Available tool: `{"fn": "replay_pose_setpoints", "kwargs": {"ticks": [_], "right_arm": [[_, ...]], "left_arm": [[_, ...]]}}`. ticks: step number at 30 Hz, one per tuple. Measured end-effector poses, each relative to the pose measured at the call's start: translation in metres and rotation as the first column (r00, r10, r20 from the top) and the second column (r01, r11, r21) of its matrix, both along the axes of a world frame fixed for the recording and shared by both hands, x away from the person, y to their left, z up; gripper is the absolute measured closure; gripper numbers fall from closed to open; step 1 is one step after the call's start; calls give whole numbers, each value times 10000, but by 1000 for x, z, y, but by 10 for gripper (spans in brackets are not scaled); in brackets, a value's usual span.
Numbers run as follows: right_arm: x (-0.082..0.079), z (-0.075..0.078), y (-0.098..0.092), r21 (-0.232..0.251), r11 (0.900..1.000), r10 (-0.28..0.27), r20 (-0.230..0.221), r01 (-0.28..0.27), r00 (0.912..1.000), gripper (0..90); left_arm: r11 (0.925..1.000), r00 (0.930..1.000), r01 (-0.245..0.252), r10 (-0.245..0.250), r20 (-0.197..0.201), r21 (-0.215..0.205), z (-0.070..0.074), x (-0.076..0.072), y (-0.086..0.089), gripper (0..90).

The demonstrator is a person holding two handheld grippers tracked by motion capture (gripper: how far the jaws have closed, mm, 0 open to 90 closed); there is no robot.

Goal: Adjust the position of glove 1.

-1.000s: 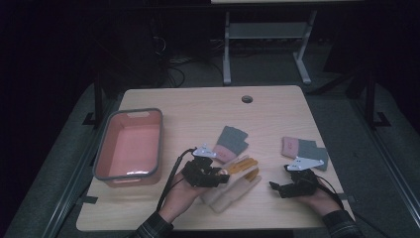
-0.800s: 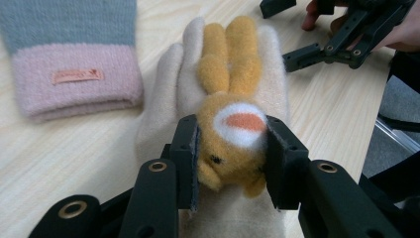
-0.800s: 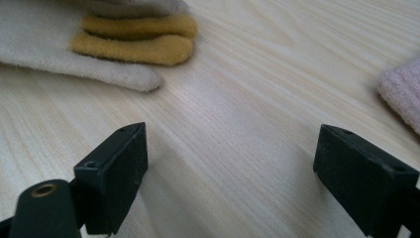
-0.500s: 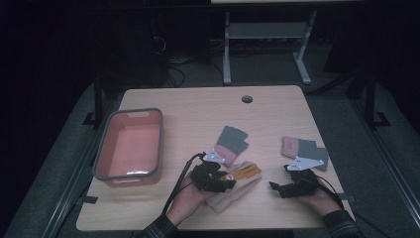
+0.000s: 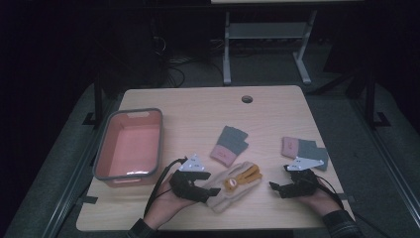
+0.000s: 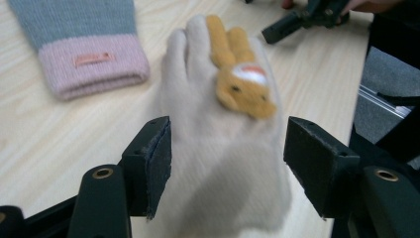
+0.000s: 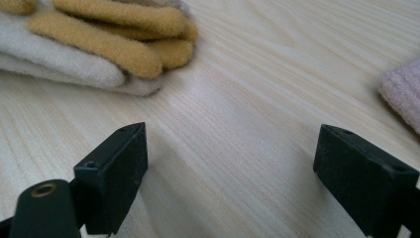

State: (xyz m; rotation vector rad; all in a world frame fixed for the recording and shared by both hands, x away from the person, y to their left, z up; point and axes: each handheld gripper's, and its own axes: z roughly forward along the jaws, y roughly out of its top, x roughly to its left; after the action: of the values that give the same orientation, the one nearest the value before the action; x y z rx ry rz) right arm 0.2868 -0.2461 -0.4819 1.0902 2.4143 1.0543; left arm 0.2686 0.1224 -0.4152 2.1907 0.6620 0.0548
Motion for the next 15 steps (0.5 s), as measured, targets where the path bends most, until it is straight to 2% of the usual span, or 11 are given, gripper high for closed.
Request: {"fn": "replay_pose_setpoints", "kwargs": {"ticks": [4, 8, 11, 12, 13, 14, 15], "right_arm": [[0, 0, 0, 0, 10000, 0, -5, 0, 10000, 131], [0, 0, 0, 8, 10000, -4, -7, 4, 10000, 131], [0, 0, 0, -2, 10000, 0, -4, 0, 10000, 131], [0, 0, 0, 3, 10000, -4, -7, 4, 10000, 131], [0, 0, 0, 3, 10000, -4, -7, 4, 10000, 131], [0, 0, 0, -3, 10000, 2, 1, -2, 10000, 131], [0, 0, 0, -2, 10000, 0, -2, 0, 10000, 131]], "left_arm": [[9994, 9992, 346, -347, -177, -80, -3, -12, 5, 395], [9983, 9975, 588, -586, -390, 48, -11, -17, 2, 442], [9955, 9959, 777, -749, -506, 543, -20, -17, -4, 449], [9934, 9963, 790, -759, -396, 831, -25, -17, -8, 460], [9934, 9963, 790, -759, -396, 831, -25, -17, -8, 481], [9909, 9966, 810, -791, -217, 1071, -27, -17, -8, 481], [9920, 9975, 700, -682, -209, 1053, -28, -18, -9, 541]]}}
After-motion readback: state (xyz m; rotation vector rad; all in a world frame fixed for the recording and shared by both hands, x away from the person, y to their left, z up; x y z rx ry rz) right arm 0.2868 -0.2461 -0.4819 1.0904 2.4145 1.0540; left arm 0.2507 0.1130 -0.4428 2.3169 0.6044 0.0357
